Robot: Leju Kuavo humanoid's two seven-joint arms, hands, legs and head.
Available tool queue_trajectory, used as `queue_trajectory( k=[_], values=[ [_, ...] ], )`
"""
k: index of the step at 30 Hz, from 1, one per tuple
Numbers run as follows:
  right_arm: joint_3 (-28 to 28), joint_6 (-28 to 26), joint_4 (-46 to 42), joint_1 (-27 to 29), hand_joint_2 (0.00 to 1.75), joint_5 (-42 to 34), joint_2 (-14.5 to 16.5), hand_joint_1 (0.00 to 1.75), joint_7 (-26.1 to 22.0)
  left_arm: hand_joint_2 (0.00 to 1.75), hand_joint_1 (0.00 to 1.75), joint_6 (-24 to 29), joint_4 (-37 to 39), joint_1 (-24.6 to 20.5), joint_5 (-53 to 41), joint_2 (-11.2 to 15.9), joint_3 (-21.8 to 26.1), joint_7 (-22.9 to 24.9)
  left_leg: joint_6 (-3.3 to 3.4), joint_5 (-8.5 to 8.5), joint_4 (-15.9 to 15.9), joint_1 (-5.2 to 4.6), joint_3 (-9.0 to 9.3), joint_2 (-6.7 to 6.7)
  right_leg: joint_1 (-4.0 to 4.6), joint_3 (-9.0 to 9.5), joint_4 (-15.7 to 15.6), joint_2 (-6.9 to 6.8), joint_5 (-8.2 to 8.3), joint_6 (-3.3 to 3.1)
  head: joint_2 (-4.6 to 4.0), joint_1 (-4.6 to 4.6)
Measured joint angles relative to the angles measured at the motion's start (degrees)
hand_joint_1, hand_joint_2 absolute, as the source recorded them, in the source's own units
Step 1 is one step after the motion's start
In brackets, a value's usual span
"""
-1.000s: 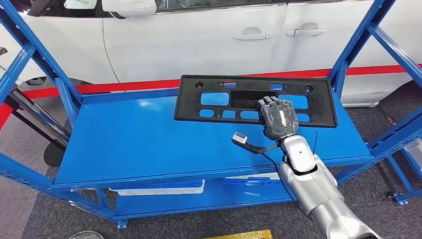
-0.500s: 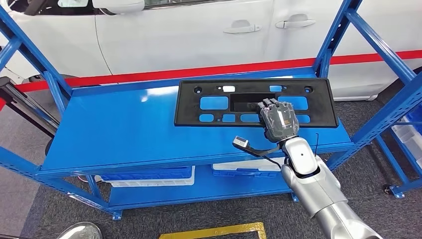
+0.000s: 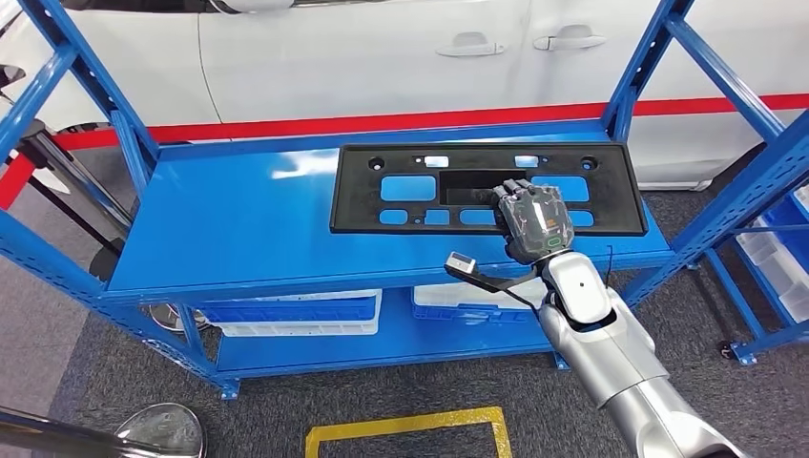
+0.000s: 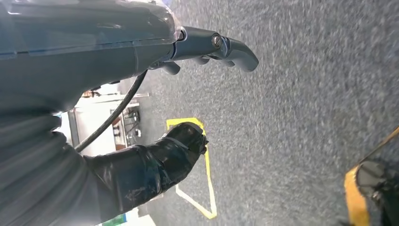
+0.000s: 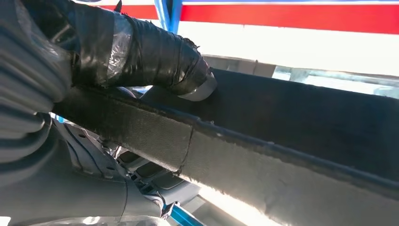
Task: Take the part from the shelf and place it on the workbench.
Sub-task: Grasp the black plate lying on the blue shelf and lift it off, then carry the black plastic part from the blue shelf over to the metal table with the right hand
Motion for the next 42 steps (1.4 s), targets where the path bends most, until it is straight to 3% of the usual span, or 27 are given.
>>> queue_trajectory(
  k=[2,4,6,8,9,11,13,14,15,16,18,20,21,23,24,25,28,29,30,31,32,33,35,36,39,40,42],
  values=[
    [0.0,0.3,0.0,-0.1,1.75,-0.5,0.0,1.75,0.0,1.75,0.00,0.0,0.0,0.0,-0.1,0.0,0.2,-0.1,-0.45,0.46,1.0,0.21,-1.49,0.00,-0.34,5.28,-7.0,-0.09,2.20,0.30,-0.01,0.00],
    [0.1,0.8,-0.1,-0.2,1.75,-1.2,0.0,1.75,-0.1,1.75,0.00,-0.1,0.0,0.0,-0.1,0.0,0.3,-0.2,-1.16,0.98,1.8,0.30,-2.54,-0.03,-0.09,9.07,-13.0,-0.05,2.50,-0.16,-0.01,-0.05],
    [0.1,1.1,-0.2,-0.3,1.75,-1.6,0.1,1.75,-0.2,1.75,0.00,-0.2,0.0,0.0,-0.2,0.0,0.4,-0.3,-2.01,1.83,1.9,0.31,-3.00,-0.07,0.41,9.29,-14.3,0.01,2.58,-1.09,-0.01,-0.10],
    [0.1,1.4,-0.3,-0.3,1.75,-2.2,0.1,1.75,-0.2,1.75,0.00,-0.3,0.0,0.2,-0.1,0.1,0.4,-0.3,-2.76,2.15,1.8,0.40,-3.48,-0.19,0.30,8.55,-14.8,-0.12,3.58,-2.02,-0.01,-0.09],
    [0.1,1.7,-0.3,-0.2,1.75,-2.5,0.1,1.75,-0.2,1.75,0.00,-0.4,0.0,0.3,-0.1,0.2,0.4,-0.3,-3.07,1.17,2.3,0.48,-3.95,-0.26,0.16,8.04,-15.1,-0.22,4.27,-2.58,-0.01,-0.09],
    [0.1,2.3,-0.4,-0.2,1.75,-3.1,0.4,1.75,-0.1,1.75,0.00,-0.6,0.0,0.5,-0.1,0.3,0.4,-0.2,-3.65,-3.71,6.5,0.72,-5.61,-0.35,-0.01,6.58,-15.4,-0.40,5.80,-3.40,-0.01,-0.10],
    [0.2,2.5,-0.4,-0.2,1.75,-3.3,0.7,1.75,-0.1,1.75,0.00,-0.8,0.0,0.5,0.1,0.5,0.5,-0.2,-4.12,-8.72,13.8,0.85,-7.41,-0.35,0.06,4.73,-15.3,-0.41,7.19,-3.58,0.00,-0.10],
    [0.2,2.6,-0.4,-0.1,1.75,-3.1,0.9,1.75,0.1,1.75,0.00,-0.9,0.0,0.5,0.2,0.7,0.6,-0.1,-4.29,-9.57,16.6,0.91,-7.63,-0.35,0.07,3.79,-15.3,-0.41,7.87,-3.52,0.00,-0.10],
    [0.3,2.6,-0.4,-0.1,1.75,-2.9,1.1,1.75,0.3,1.75,0.00,-1.0,0.0,0.5,0.3,0.9,0.7,-0.1,-4.42,-9.17,18.0,0.96,-7.04,-0.35,0.03,2.84,-15.2,-0.41,8.54,-3.39,0.00,-0.10],
    [0.4,2.6,-0.4,0.0,1.75,-2.6,1.4,1.75,0.5,1.75,0.00,-1.2,0.0,0.5,0.3,1.1,0.8,0.0,-4.51,-7.72,17.1,1.02,-5.34,-0.35,-0.05,1.94,-15.1,-0.42,9.17,-3.20,0.00,-0.10],
    [0.6,2.6,-0.6,0.1,1.75,-2.2,1.8,1.75,1.0,1.75,0.00,-1.5,0.0,0.5,0.4,1.4,0.9,0.0,-4.59,-5.71,10.0,1.21,0.48,-0.38,-0.20,0.40,-14.7,-0.42,10.28,-2.64,0.00,-0.11],
    [0.6,2.5,-0.9,0.1,1.75,-2.1,2.1,1.75,1.2,1.75,0.00,-1.6,0.0,0.5,0.4,1.6,1.1,0.1,-4.11,-6.41,3.0,1.04,5.22,-0.64,-0.15,-0.24,-14.6,-0.45,11.25,-1.91,0.00,-0.08],
    [0.6,2.5,-1.0,0.1,1.75,-2.1,2.2,1.75,1.2,1.75,0.00,-1.6,0.0,0.5,0.4,1.7,1.2,0.1,-3.71,-7.02,1.4,0.86,6.05,-0.78,-0.11,-0.25,-14.7,-0.46,11.78,-1.54,0.00,-0.06],
    [0.6,2.5,-1.1,0.0,1.75,-2.1,2.4,1.75,1.1,1.75,0.00,-1.7,0.0,0.6,0.5,1.8,1.4,0.1,-2.65,-6.24,1.0,0.73,5.67,-0.81,-0.09,-0.15,-15.2,-0.43,12.69,-0.77,-0.01,-0.03],
    [0.7,2.5,-1.2,0.0,1.75,-2.1,2.4,1.75,1.1,1.75,0.00,-1.7,0.0,0.5,0.5,1.9,1.5,0.2,-2.09,-5.67,0.9,0.74,5.28,-0.70,-0.15,-0.44,-15.0,-0.38,12.16,-0.50,0.00,-0.03],
    [0.7,2.5,-1.2,0.0,1.75,-2.1,2.4,1.75,1.1,1.75,0.00,-1.7,0.0,0.5,0.5,1.9,1.6,0.2,-1.48,-4.94,0.8,0.79,4.74,-0.56,-0.17,-0.96,-13.9,-0.33,10.47,-0.31,0.00,-0.02],
    [0.7,2.5,-1.3,0.0,1.75,-2.1,2.4,1.75,1.2,1.75,0.00,-1.7,0.0,0.4,0.4,1.9,1.7,0.2,-0.39,-2.69,0.8,0.54,2.31,-0.29,-0.09,-3.41,-4.5,-0.26,1.83,-0.12,0.00,-0.01],
    [0.7,2.5,-1.3,0.1,1.75,-2.1,2.4,1.75,1.2,1.75,0.00,-1.7,0.0,0.5,0.4,1.9,1.7,0.2,-0.28,-2.02,0.8,0.35,1.39,-0.27,-0.04,-3.90,-1.0,-0.25,0.34,-0.10,0.00,-0.01],
    [0.7,2.5,-1.3,0.1,1.75,-2.1,2.4,1.75,1.2,1.75,0.00,-1.7,0.0,0.5,0.3,1.9,1.7,0.2,-0.20,-1.33,0.9,0.11,0.43,-0.26,0.02,-3.69,1.3,-0.25,0.30,-0.20,0.00,-0.01],
    [0.7,2.6,-1.3,0.1,1.75,-2.2,2.4,1.75,1.2,1.75,0.00,-1.7,0.0,0.5,0.2,1.9,1.7,0.3,-0.16,-0.70,0.9,-0.12,-0.47,-0.27,0.17,-2.58,1.7,-0.24,1.39,-0.46,-0.01,-0.01],
    [0.7,2.6,-1.3,0.1,1.75,-2.2,2.4,1.75,1.3,1.75,0.00,-1.7,0.0,0.5,0.0,1.9,1.7,0.2,-0.16,-0.09,1.0,-0.36,-1.29,-0.30,0.41,-0.39,-0.1,-0.23,2.83,-0.95,0.00,-0.01],
    [0.7,2.6,-1.3,0.1,1.75,-2.3,2.4,1.75,1.3,1.75,0.00,-1.7,0.0,0.5,-0.1,1.8,1.7,0.2,-0.18,0.49,1.0,-0.51,-1.96,-0.32,0.80,2.80,-3.7,-0.20,3.73,-1.67,0.00,-0.02],
    [0.7,2.6,-1.4,-0.1,1.75,-2.4,2.4,1.75,1.3,1.75,0.00,-1.7,0.0,0.6,-0.4,1.7,1.7,0.0,-0.48,1.52,1.0,-0.68,-2.68,-0.33,1.51,9.01,-12.2,-0.32,3.03,-2.91,0.00,-0.02],
    [0.7,2.6,-1.4,-0.3,1.75,-2.5,2.4,1.75,1.3,1.75,0.00,-1.7,0.0,0.6,-0.5,1.6,1.7,-0.1,-0.72,2.00,0.9,-0.56,-2.74,-0.29,1.82,10.73,-14.9,-0.35,2.51,-3.27,0.01,-0.02],
    [0.8,2.8,-1.4,-0.5,1.75,-2.4,2.5,1.75,1.5,1.75,0.00,-1.9,0.0,0.7,-0.6,1.9,1.8,-0.2,-1.61,2.77,0.5,-0.36,-2.99,-0.40,1.84,10.97,-17.3,-0.56,3.68,-3.79,0.01,-0.01],
    [0.8,2.9,-1.4,-0.6,1.75,-2.3,2.6,1.75,1.5,1.75,0.00,-2.1,0.0,0.7,-0.7,1.9,1.8,-0.2,-1.93,1.58,1.2,-0.35,-3.47,-0.50,1.60,10.59,-17.8,-0.70,4.40,-4.15,0.00,-0.02],
    [0.8,3.2,-1.3,-0.8,1.75,-2.2,3.0,1.75,1.8,1.75,0.00,-2.5,0.0,0.8,-0.7,2.1,1.8,-0.1,-2.68,-3.79,5.9,0.07,-5.02,-0.62,1.21,9.18,-18.3,-0.87,6.09,-4.65,0.00,-0.02]
  ],
)
